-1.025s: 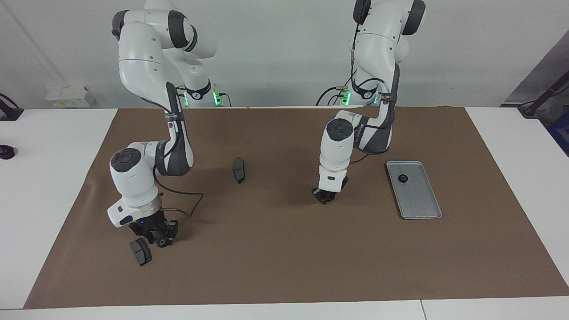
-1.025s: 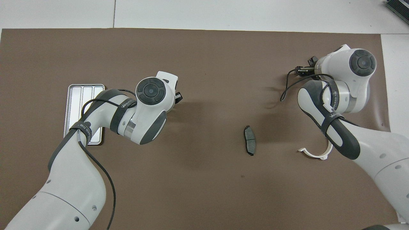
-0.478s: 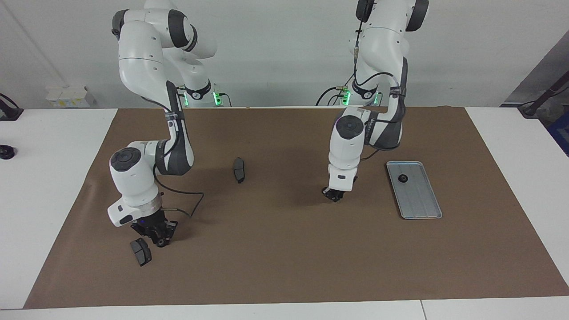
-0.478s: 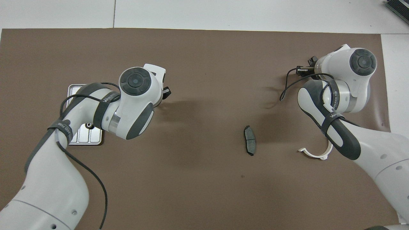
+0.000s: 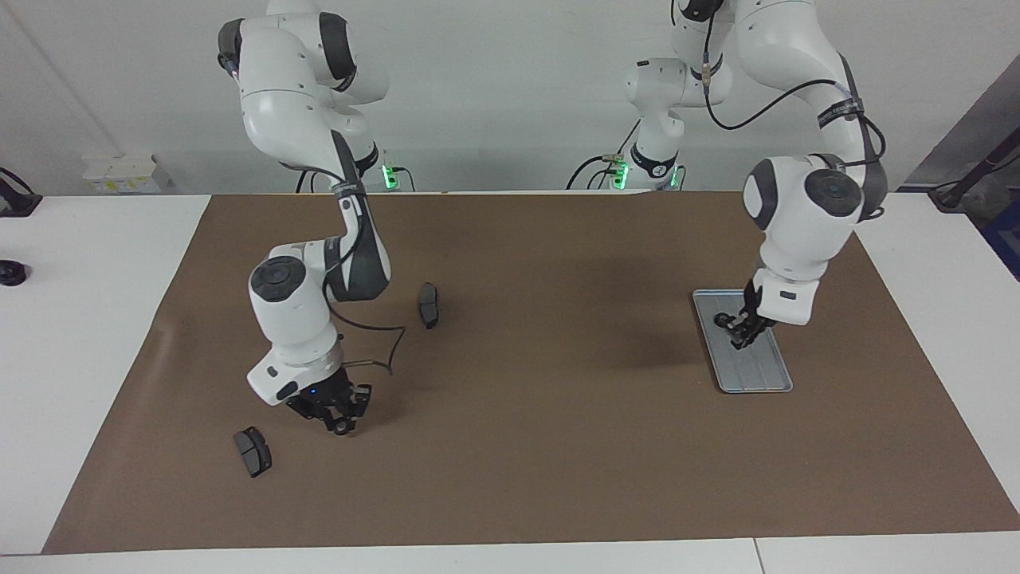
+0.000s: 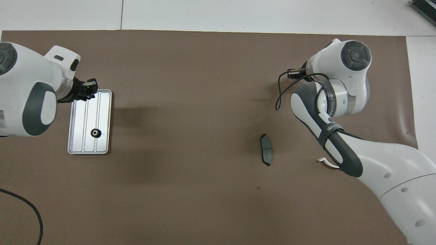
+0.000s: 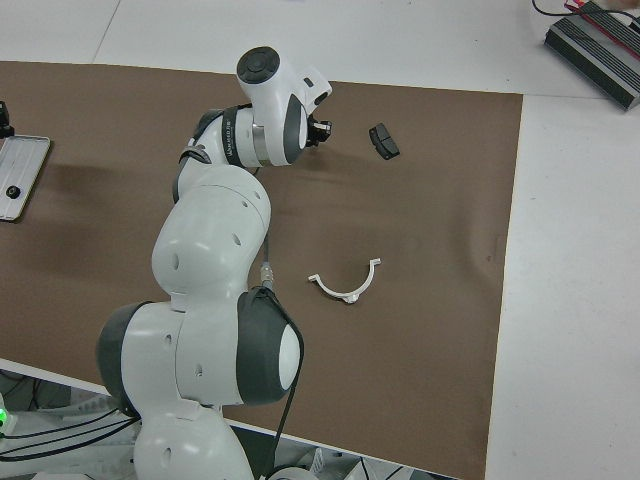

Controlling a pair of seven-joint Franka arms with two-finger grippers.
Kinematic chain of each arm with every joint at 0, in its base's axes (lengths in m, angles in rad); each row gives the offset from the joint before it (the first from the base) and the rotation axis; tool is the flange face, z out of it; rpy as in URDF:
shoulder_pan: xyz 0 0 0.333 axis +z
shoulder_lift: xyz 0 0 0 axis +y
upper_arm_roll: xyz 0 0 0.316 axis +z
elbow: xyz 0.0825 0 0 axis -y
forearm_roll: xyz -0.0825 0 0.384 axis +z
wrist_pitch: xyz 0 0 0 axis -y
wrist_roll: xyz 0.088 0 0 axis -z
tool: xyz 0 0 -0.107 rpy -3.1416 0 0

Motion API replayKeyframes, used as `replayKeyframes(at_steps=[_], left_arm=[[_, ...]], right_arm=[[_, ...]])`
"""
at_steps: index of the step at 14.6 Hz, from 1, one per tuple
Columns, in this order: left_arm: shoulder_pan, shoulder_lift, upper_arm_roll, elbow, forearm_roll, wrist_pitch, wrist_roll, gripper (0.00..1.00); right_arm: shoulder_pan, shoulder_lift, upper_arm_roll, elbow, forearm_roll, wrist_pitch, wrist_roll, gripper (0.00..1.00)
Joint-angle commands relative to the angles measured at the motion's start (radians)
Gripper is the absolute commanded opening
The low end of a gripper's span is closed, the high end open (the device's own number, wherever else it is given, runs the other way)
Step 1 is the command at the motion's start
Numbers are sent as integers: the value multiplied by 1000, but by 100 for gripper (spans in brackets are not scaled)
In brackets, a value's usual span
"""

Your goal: Pick bearing gear from pile to tray

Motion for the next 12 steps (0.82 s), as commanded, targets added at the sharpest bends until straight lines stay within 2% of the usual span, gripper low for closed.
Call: replayKeyframes(at_steps=[1,3,5,7,8,9,10,11,12], left_arm=[[56,-2,-10,-107,-27,151,125,0],[79,9,-10,-164,-27,239,178,0],[77,16,-10,-195,-27,261,189,0],[77,27,-10,-206,-27,274,194,0],[79,36,-10,-209,-27,288,206,14],[77,38,-10,-216,-27,296,247,78],[77,35,-10,-218,-27,285,284,100],[70,30,-9,-215,-27,275,280,100],[67,23,-10,-206,-27,250,278,100]], right_arm=[[89,-6,33,34,10,-16,14,2],[171,-5,53,51,17,-14,43,2],[249,1,71,83,9,-11,133,2],[324,8,71,85,6,61,178,2],[361,21,71,85,4,114,196,2],[395,41,71,86,-2,162,213,2],[413,58,70,87,-8,209,234,5],[439,81,70,91,-9,245,266,16],[470,104,67,114,-9,259,335,43]])
